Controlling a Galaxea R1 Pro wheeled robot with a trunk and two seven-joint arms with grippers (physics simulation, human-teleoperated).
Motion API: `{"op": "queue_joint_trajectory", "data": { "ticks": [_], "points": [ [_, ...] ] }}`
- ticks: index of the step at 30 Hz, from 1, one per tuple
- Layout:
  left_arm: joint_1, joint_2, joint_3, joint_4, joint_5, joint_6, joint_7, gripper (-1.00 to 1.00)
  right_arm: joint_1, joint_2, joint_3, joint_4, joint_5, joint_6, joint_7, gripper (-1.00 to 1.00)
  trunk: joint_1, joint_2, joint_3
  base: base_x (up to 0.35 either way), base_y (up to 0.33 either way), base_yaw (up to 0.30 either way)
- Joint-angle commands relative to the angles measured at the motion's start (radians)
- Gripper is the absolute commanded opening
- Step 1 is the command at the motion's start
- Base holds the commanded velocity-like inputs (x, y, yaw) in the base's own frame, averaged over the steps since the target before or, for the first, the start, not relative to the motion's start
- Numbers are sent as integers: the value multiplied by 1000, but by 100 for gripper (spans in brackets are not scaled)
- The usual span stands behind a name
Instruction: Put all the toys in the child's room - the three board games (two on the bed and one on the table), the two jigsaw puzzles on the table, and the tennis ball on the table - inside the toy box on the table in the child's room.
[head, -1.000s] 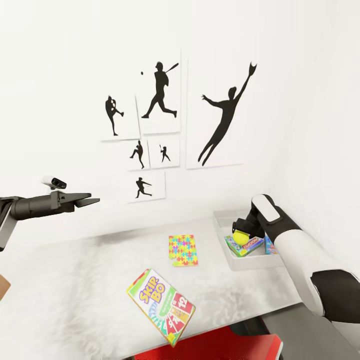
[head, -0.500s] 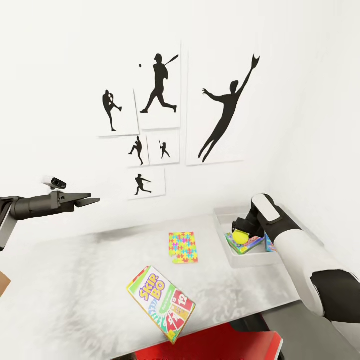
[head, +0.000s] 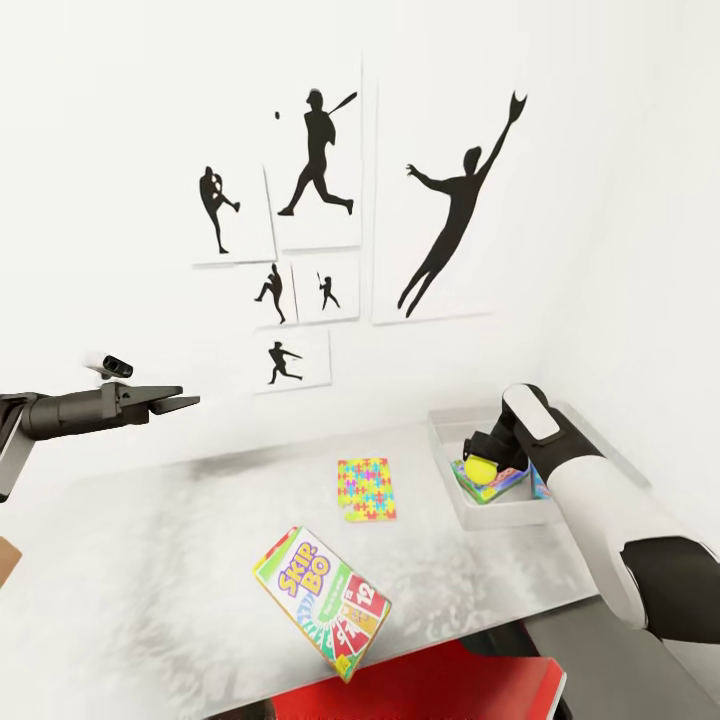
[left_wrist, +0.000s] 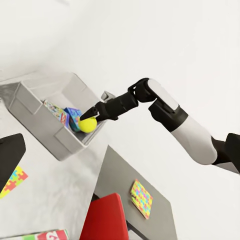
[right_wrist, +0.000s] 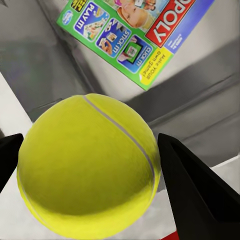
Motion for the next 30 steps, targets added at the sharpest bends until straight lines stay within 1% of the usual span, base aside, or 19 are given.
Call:
{"op": "queue_joint_trajectory", "data": {
  "ticks": [1,15,30],
  "points": [
    [-1,0,-1,0,0,11,-3,100,-1,-1,7,-1,-12,3,-12,-100,1,-2,-4,0,0,0],
    [-1,0,-1,0,0,11,-3,100,-2,-1,7,0,-14,3,-16,-100,1,-2,-15,0,0,0],
    [-1,0,-1,0,0,11,-4,100,-2,-2,6,0,-14,3,-16,-100,1,-2,-38,0,0,0]
  ]
}}
